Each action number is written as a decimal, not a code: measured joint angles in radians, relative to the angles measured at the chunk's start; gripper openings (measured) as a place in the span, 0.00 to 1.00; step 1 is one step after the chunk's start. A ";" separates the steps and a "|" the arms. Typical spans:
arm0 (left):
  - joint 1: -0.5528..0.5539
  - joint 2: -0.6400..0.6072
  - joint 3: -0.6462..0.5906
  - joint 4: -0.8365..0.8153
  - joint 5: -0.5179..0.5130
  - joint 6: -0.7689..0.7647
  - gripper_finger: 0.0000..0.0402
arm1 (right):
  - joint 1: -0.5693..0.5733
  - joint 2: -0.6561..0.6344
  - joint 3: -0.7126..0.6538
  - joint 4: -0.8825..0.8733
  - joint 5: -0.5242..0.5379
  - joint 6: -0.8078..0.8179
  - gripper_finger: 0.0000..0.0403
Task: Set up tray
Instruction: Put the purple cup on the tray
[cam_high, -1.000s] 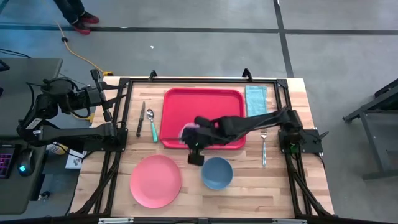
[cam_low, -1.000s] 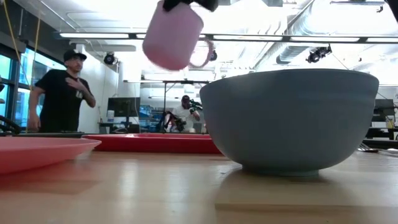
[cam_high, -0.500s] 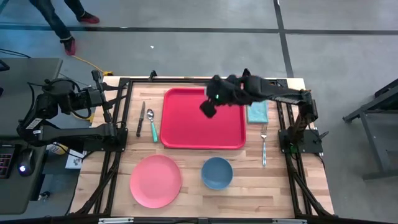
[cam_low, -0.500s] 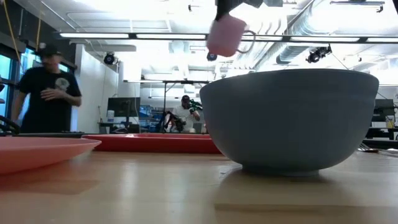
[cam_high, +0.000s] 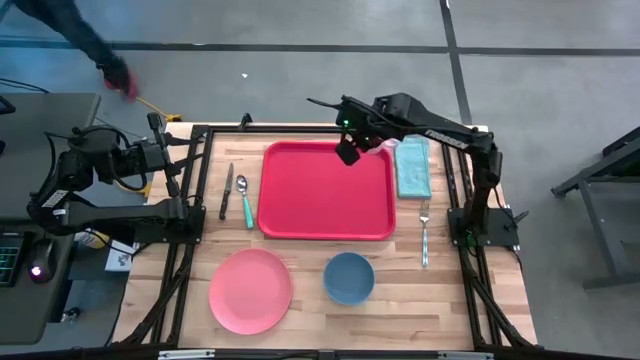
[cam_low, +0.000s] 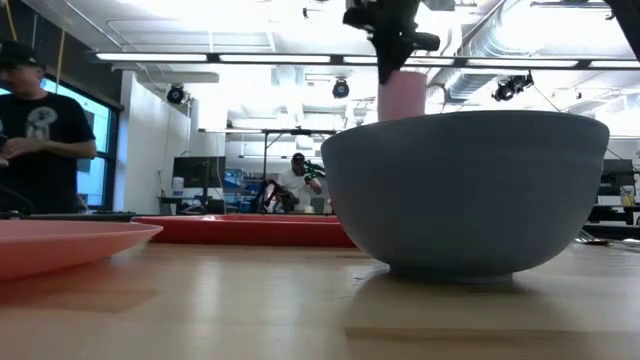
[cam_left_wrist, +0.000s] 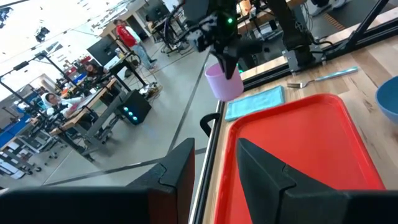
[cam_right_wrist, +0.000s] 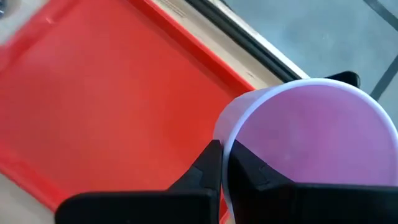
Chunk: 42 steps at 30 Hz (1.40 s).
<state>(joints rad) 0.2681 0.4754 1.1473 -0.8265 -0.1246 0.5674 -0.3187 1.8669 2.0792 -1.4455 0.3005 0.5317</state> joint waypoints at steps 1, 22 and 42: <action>0.000 0.000 0.000 0.000 0.000 0.000 0.38 | -0.007 0.010 0.000 -0.003 -0.005 -0.010 0.00; 0.000 0.000 0.000 -0.021 0.000 -0.023 0.38 | -0.101 0.163 0.000 -0.015 -0.109 -0.133 0.00; 0.000 0.000 0.000 -0.022 0.000 -0.023 0.38 | -0.096 -0.342 -0.795 0.594 -0.241 0.011 0.00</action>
<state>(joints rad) 0.2683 0.4751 1.1473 -0.8482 -0.1242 0.5446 -0.4149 1.5247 1.2845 -0.8513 0.0596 0.5424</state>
